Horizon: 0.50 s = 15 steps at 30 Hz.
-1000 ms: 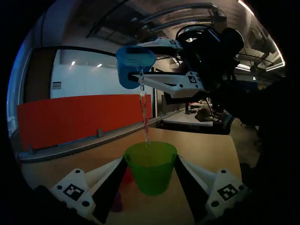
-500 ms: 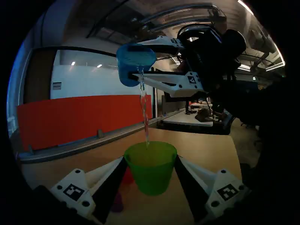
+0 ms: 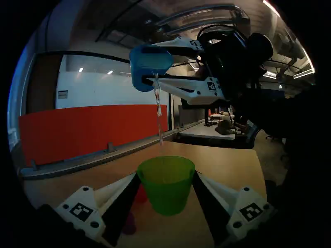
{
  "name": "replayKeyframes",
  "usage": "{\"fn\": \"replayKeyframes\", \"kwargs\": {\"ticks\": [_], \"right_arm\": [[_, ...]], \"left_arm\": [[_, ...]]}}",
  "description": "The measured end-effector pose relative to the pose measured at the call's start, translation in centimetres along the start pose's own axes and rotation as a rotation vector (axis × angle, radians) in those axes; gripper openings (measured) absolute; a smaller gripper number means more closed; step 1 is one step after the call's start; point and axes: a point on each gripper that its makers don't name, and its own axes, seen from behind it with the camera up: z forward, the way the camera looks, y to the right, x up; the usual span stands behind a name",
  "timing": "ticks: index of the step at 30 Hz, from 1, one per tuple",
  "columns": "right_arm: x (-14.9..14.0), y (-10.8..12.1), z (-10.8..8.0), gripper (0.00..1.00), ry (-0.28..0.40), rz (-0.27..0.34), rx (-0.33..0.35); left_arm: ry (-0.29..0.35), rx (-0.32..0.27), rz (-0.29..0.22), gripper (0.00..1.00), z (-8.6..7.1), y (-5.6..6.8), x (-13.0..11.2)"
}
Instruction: Pour water
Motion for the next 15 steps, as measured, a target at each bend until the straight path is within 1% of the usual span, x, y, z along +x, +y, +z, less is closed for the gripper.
{"fn": "replayKeyframes", "kwargs": {"ticks": [15], "right_arm": [[0.45,0.89,0.05,0.91,0.002,-0.066,-0.016]], "left_arm": [[0.002,0.002,0.000,0.87,-0.07,0.08,0.14]]}}
